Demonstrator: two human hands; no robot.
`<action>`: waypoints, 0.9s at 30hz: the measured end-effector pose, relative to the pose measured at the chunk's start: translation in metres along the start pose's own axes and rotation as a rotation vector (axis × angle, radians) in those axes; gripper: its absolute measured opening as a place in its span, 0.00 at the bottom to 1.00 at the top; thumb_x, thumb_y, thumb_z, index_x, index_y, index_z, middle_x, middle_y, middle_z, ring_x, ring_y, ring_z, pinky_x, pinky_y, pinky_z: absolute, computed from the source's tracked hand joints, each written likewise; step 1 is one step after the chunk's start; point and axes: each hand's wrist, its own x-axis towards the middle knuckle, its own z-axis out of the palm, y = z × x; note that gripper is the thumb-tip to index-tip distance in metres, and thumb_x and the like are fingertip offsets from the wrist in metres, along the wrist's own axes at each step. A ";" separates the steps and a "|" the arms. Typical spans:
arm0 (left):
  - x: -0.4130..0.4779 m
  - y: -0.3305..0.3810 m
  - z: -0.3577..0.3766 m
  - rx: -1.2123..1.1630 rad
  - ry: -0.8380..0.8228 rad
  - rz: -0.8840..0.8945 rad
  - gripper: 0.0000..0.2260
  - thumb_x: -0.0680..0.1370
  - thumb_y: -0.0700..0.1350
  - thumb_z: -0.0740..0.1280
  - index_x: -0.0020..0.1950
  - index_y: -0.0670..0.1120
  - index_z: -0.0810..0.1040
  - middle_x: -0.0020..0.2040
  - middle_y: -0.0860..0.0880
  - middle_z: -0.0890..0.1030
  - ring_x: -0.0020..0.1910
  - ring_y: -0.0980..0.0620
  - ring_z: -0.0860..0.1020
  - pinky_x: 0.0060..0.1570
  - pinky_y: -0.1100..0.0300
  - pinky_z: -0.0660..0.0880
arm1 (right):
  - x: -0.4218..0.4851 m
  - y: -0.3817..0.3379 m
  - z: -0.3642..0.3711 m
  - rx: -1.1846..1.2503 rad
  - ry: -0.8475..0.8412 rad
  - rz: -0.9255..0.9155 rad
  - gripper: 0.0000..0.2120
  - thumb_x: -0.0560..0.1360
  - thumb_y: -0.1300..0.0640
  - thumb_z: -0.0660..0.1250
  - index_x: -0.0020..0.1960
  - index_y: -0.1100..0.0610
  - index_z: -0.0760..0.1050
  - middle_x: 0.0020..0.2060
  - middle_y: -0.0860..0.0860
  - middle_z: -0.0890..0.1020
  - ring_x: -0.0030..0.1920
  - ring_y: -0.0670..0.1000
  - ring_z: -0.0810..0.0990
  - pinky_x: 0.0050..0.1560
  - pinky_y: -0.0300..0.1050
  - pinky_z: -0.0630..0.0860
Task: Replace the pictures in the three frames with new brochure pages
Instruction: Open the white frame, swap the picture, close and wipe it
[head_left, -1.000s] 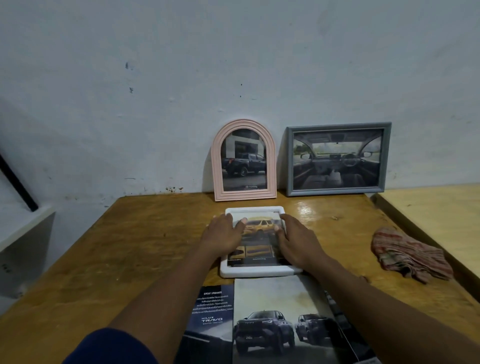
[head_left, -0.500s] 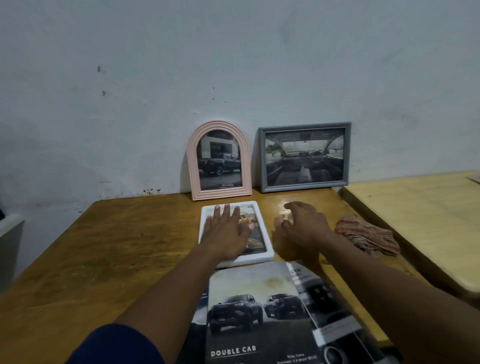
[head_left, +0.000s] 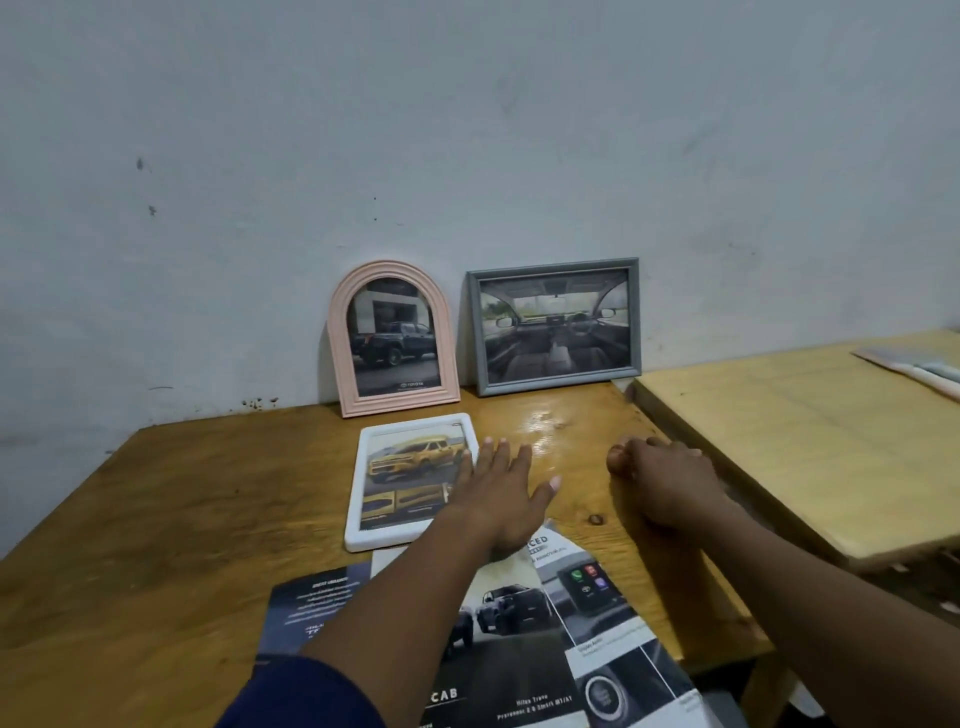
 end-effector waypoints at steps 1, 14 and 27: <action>0.000 -0.003 -0.004 -0.012 0.016 0.000 0.35 0.81 0.68 0.41 0.83 0.52 0.41 0.83 0.46 0.40 0.81 0.46 0.35 0.78 0.43 0.36 | 0.004 -0.006 -0.005 0.009 0.013 -0.019 0.16 0.79 0.49 0.63 0.66 0.46 0.70 0.64 0.50 0.77 0.63 0.54 0.75 0.63 0.56 0.74; -0.046 -0.168 -0.026 -0.260 0.353 -0.313 0.27 0.86 0.58 0.47 0.83 0.49 0.53 0.83 0.50 0.53 0.82 0.50 0.47 0.77 0.51 0.44 | 0.064 -0.216 -0.017 0.455 0.098 -0.503 0.11 0.78 0.56 0.67 0.60 0.50 0.73 0.56 0.50 0.78 0.56 0.53 0.78 0.53 0.50 0.76; -0.045 -0.166 -0.006 -0.217 0.255 -0.277 0.31 0.83 0.62 0.39 0.84 0.48 0.48 0.84 0.50 0.51 0.82 0.53 0.46 0.79 0.53 0.41 | 0.073 -0.238 0.050 0.201 -0.165 -0.762 0.28 0.82 0.39 0.44 0.79 0.44 0.59 0.78 0.46 0.63 0.79 0.50 0.57 0.78 0.55 0.53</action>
